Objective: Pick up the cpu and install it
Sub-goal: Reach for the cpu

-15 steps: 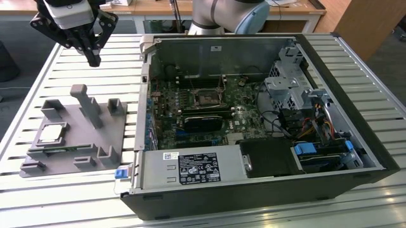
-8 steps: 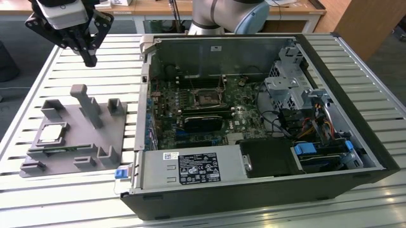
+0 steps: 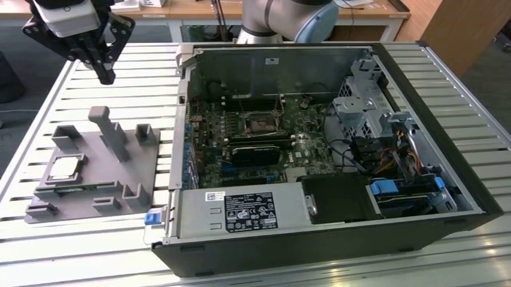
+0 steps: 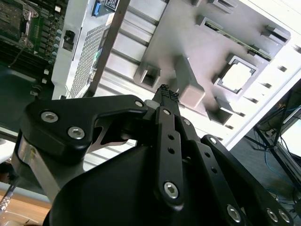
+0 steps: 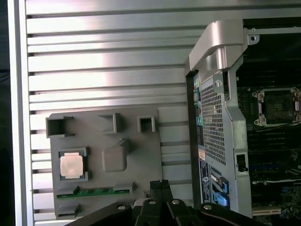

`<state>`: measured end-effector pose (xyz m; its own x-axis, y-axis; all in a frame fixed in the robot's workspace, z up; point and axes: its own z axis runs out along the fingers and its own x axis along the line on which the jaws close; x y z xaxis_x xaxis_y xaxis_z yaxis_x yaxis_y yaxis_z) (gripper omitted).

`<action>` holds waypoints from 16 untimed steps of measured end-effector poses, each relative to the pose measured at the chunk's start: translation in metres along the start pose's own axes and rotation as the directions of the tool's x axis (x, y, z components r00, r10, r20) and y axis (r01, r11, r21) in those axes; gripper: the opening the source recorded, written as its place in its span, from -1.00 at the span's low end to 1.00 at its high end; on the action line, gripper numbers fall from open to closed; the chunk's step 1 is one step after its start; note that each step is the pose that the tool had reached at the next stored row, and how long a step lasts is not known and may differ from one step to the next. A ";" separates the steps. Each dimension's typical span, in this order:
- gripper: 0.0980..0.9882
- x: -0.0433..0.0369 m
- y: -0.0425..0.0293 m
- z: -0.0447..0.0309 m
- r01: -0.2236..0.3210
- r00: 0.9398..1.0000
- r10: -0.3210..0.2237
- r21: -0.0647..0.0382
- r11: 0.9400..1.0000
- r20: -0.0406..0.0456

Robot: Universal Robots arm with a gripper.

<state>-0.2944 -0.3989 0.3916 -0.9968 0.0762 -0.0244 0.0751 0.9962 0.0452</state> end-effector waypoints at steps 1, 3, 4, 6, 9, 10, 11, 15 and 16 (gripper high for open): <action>-0.98 0.0018 -0.0001 0.0000 0.000 1.000 0.000 0.000 1.000 0.000; -0.98 0.0041 -0.0003 -0.0001 0.000 1.000 0.000 0.000 1.000 0.000; -0.98 0.0054 -0.0004 -0.0001 0.000 1.000 0.000 0.000 1.000 0.000; -0.98 0.0076 -0.0006 -0.0001 0.000 1.000 0.000 0.000 1.000 0.000; -0.98 0.0109 -0.0008 -0.0001 0.000 1.000 0.000 0.000 1.000 0.000; -0.98 0.0120 -0.0009 -0.0002 0.000 1.000 0.000 0.000 1.000 0.000; -0.98 0.0131 -0.0010 -0.0001 0.000 1.000 0.000 0.000 1.000 0.000; -0.98 0.0178 -0.0014 -0.0002 0.000 1.000 0.000 0.000 1.000 0.000; -0.98 0.0190 -0.0014 -0.0002 0.000 1.000 0.000 0.000 1.000 0.000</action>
<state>-0.3135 -0.3989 0.3912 -0.9968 0.0762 -0.0244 0.0751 0.9962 0.0452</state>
